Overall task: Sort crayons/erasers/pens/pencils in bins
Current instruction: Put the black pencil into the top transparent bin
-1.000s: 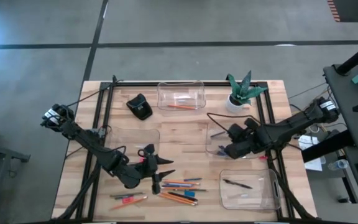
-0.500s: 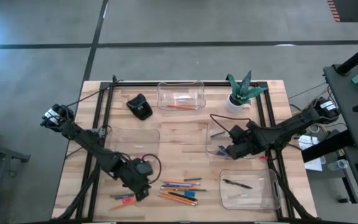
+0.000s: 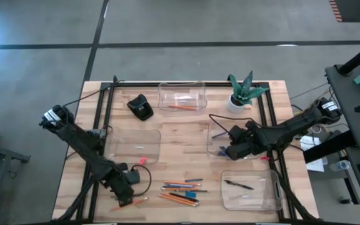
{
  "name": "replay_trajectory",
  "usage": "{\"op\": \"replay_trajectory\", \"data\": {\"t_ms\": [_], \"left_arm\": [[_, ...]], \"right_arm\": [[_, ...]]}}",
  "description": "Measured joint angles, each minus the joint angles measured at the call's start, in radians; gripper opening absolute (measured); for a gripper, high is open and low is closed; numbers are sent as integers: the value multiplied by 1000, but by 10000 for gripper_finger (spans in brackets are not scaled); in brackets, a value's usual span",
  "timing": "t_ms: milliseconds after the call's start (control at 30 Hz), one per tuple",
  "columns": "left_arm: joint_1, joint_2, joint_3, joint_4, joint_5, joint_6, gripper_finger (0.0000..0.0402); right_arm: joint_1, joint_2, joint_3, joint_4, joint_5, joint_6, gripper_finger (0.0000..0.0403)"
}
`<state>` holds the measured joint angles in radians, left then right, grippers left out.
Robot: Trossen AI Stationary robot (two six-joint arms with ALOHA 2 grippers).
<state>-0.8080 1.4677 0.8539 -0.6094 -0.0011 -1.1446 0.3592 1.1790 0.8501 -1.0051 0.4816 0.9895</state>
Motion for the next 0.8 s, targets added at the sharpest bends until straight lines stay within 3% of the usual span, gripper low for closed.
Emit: {"op": "replay_trajectory", "data": {"t_ms": [333,533,800], "left_arm": [[-50,0,-6,84,-165,64,141],[-59,75,-16,204,-167,85,141],[-63,184,-3,206,-140,138,141]], "right_arm": [[0,0,74,0,10,-45,122],[0,0,93,0,17,-51,123],[0,1,106,-1,17,-58,123]]}}
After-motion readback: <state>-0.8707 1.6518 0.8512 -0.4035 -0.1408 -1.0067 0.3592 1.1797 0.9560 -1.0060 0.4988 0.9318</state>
